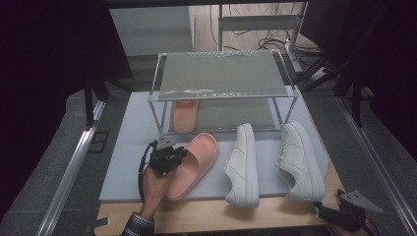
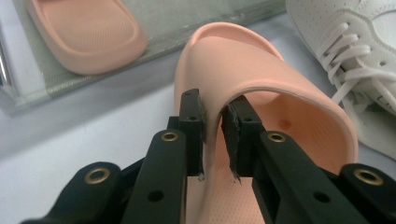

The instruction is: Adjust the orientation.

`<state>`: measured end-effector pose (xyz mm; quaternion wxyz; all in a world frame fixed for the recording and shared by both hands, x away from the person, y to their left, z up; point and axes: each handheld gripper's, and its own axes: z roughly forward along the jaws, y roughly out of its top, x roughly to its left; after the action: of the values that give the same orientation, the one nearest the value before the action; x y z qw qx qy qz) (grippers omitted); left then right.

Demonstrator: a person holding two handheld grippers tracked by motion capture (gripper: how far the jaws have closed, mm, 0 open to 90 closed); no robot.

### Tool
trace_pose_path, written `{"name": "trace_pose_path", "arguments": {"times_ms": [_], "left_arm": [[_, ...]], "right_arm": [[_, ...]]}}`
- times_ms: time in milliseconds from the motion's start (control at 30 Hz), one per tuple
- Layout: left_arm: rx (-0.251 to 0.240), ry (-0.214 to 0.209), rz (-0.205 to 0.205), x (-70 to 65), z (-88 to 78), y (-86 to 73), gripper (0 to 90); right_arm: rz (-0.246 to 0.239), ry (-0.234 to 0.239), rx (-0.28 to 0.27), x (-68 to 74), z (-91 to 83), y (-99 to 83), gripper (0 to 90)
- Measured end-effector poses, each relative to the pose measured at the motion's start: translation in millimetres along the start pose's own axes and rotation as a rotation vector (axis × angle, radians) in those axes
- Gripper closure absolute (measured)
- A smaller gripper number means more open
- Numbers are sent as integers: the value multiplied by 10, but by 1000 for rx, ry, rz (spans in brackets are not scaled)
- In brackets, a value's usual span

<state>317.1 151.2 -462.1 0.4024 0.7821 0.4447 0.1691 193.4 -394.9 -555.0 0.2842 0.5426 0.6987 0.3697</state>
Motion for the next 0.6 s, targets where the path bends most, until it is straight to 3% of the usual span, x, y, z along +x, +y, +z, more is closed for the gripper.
{"name": "trace_pose_path", "arguments": {"times_ms": [600], "left_arm": [[-36,41,-4,11,241,396,785]], "right_arm": [[-2,0,-1,-1,0,-2,64]]}}
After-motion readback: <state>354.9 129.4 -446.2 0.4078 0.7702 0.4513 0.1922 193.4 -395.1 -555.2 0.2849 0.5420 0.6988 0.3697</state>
